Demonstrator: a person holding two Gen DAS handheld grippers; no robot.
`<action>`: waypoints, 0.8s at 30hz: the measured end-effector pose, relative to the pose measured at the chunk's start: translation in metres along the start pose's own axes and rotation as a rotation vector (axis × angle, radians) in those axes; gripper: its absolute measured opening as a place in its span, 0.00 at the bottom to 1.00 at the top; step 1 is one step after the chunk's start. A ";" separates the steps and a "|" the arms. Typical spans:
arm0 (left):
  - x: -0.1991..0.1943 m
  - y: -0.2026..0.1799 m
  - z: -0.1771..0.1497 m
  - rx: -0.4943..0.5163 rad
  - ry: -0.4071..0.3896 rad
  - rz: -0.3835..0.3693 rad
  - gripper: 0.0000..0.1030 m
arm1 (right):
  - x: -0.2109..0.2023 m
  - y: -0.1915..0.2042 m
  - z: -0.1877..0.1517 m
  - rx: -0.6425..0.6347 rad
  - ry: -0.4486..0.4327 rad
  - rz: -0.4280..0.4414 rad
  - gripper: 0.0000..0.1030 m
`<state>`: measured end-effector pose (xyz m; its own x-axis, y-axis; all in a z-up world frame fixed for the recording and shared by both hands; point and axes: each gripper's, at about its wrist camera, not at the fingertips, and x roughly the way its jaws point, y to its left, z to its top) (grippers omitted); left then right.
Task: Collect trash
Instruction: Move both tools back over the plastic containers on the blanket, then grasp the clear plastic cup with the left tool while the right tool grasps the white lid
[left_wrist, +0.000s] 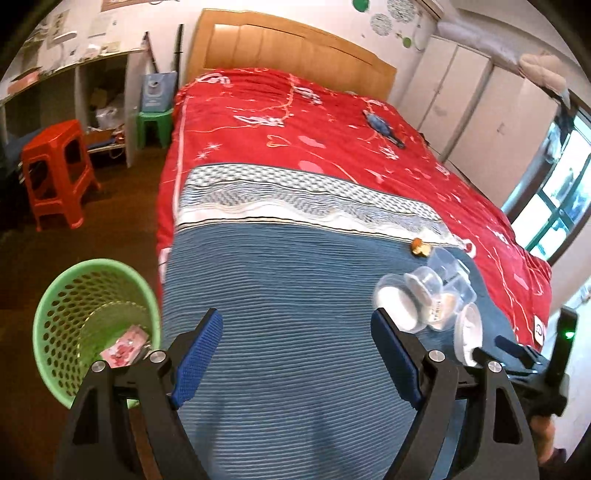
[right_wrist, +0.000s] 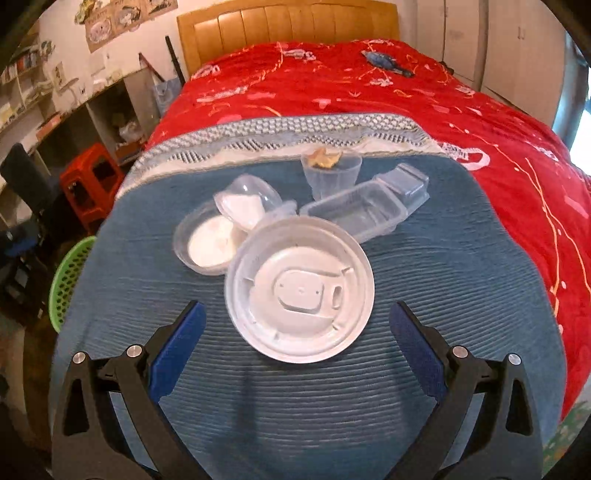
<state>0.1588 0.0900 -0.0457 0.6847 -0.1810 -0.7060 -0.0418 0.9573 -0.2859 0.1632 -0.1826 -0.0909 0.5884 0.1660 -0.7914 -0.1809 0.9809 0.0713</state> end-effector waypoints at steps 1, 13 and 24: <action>0.002 -0.006 0.001 0.007 0.005 -0.007 0.77 | 0.003 -0.002 -0.001 0.003 0.007 0.007 0.95; 0.038 -0.061 0.013 0.089 0.054 -0.077 0.77 | 0.020 -0.007 0.002 0.005 0.020 0.020 0.95; 0.094 -0.119 0.013 0.153 0.150 -0.178 0.69 | 0.002 -0.016 0.000 0.003 -0.023 0.052 0.90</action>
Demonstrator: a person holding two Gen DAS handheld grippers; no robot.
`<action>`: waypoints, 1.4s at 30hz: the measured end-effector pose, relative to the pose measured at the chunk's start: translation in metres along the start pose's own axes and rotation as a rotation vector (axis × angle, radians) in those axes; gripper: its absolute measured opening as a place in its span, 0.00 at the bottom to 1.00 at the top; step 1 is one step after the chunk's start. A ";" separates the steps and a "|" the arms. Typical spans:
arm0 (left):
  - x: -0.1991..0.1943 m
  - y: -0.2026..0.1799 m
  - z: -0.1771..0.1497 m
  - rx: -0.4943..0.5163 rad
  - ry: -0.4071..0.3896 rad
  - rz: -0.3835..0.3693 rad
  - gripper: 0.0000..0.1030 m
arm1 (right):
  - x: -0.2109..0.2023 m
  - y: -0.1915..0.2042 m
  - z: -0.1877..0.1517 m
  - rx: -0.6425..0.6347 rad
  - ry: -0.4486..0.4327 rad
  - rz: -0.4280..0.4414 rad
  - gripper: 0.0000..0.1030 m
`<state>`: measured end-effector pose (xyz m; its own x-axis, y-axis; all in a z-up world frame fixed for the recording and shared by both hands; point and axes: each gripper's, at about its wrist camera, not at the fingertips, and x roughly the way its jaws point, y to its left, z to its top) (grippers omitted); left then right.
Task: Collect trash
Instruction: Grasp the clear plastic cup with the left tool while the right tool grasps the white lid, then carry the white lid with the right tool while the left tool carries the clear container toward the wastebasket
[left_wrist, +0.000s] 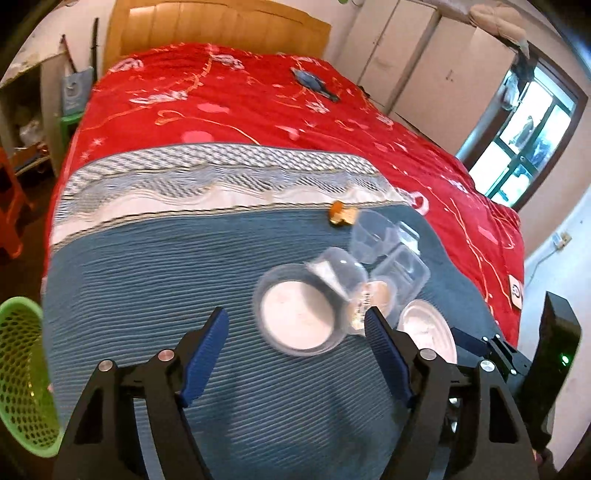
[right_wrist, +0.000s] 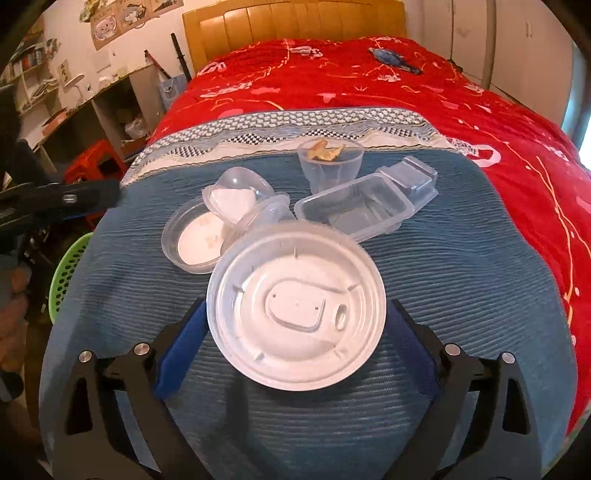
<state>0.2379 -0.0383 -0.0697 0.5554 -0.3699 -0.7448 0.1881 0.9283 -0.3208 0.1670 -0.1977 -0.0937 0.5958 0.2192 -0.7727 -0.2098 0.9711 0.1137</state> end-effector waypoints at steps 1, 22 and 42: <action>0.005 -0.003 0.002 0.004 0.006 -0.008 0.69 | -0.003 -0.001 0.000 0.003 -0.005 0.005 0.90; 0.082 -0.061 0.040 0.404 0.132 0.024 0.68 | -0.030 -0.024 -0.010 0.065 -0.033 0.079 0.90; 0.065 -0.043 0.040 0.304 0.043 -0.005 0.60 | -0.036 -0.015 -0.007 0.070 -0.035 0.103 0.90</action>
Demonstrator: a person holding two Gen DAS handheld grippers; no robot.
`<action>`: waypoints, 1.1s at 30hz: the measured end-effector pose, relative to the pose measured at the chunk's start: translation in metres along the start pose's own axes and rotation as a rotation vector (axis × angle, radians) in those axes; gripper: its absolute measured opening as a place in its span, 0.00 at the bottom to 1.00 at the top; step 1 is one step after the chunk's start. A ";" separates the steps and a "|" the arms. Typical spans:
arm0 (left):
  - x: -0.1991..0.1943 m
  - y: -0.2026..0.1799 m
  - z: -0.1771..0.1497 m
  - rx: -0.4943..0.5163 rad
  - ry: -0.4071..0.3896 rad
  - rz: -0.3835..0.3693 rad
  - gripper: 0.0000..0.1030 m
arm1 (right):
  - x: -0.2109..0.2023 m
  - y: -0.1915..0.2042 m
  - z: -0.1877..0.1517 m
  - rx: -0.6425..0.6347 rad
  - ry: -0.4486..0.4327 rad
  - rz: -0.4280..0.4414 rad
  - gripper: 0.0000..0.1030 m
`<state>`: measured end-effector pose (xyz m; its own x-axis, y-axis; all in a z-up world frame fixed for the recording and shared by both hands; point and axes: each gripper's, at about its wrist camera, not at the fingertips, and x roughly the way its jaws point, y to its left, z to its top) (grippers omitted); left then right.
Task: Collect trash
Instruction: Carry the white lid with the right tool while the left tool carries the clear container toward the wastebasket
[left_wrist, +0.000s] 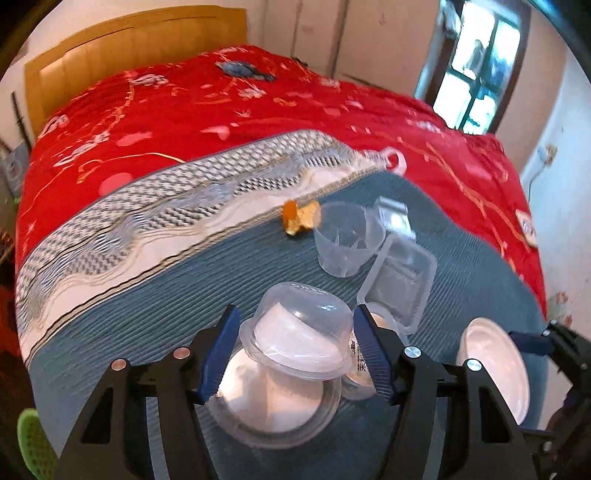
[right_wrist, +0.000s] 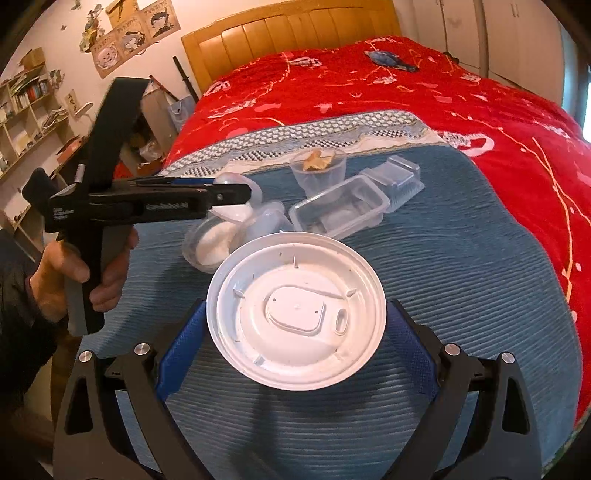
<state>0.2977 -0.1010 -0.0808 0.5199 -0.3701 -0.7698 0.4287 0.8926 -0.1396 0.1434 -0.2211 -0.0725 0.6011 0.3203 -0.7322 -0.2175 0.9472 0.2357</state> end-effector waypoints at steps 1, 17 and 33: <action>-0.009 0.003 -0.001 -0.018 -0.018 -0.003 0.60 | -0.002 0.003 0.001 0.000 -0.003 0.007 0.90; -0.175 0.100 -0.092 -0.294 -0.213 0.181 0.60 | 0.003 0.111 0.019 -0.126 0.010 0.186 0.90; -0.225 0.240 -0.217 -0.560 -0.117 0.455 0.60 | 0.045 0.243 0.023 -0.294 0.104 0.315 0.90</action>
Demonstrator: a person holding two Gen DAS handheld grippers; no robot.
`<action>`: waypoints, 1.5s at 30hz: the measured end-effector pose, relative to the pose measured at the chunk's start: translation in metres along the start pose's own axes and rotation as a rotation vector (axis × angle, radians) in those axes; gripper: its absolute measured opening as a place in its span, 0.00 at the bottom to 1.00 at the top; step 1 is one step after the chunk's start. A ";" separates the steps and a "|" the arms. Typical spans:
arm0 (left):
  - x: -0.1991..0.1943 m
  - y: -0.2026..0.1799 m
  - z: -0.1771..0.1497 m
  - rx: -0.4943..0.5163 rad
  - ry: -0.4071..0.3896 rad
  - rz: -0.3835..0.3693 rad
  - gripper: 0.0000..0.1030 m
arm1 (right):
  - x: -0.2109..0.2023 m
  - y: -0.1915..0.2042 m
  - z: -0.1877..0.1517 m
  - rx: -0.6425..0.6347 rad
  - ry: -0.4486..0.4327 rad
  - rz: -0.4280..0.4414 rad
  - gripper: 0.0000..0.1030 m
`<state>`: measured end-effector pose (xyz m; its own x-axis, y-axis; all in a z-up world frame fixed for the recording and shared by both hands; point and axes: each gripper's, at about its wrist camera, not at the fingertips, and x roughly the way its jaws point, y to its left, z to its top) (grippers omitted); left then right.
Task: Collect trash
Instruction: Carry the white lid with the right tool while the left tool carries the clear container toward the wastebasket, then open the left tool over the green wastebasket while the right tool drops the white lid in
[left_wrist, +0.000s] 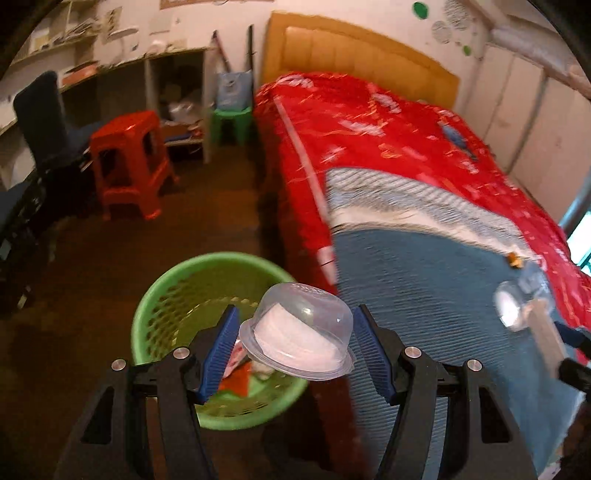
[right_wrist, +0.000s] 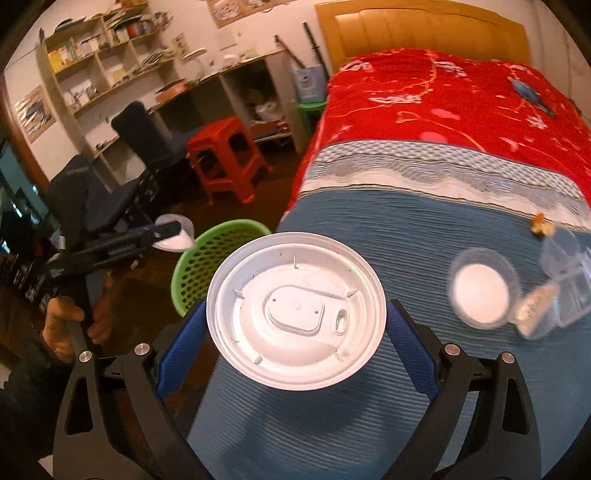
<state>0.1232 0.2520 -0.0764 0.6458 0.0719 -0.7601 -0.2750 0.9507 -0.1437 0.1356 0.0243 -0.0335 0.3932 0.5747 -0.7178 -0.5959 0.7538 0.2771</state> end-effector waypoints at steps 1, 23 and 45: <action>0.007 0.007 -0.002 -0.011 0.015 0.005 0.60 | 0.005 0.005 0.002 -0.005 0.007 0.005 0.90; 0.022 0.108 -0.048 -0.246 0.055 0.054 0.77 | 0.106 0.083 0.043 -0.085 0.115 0.103 0.90; -0.007 0.133 -0.074 -0.322 0.023 0.063 0.78 | 0.176 0.143 0.065 -0.085 0.156 0.200 0.95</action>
<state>0.0295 0.3558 -0.1374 0.6048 0.1175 -0.7877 -0.5278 0.7999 -0.2858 0.1649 0.2541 -0.0786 0.1535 0.6483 -0.7457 -0.7101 0.5972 0.3731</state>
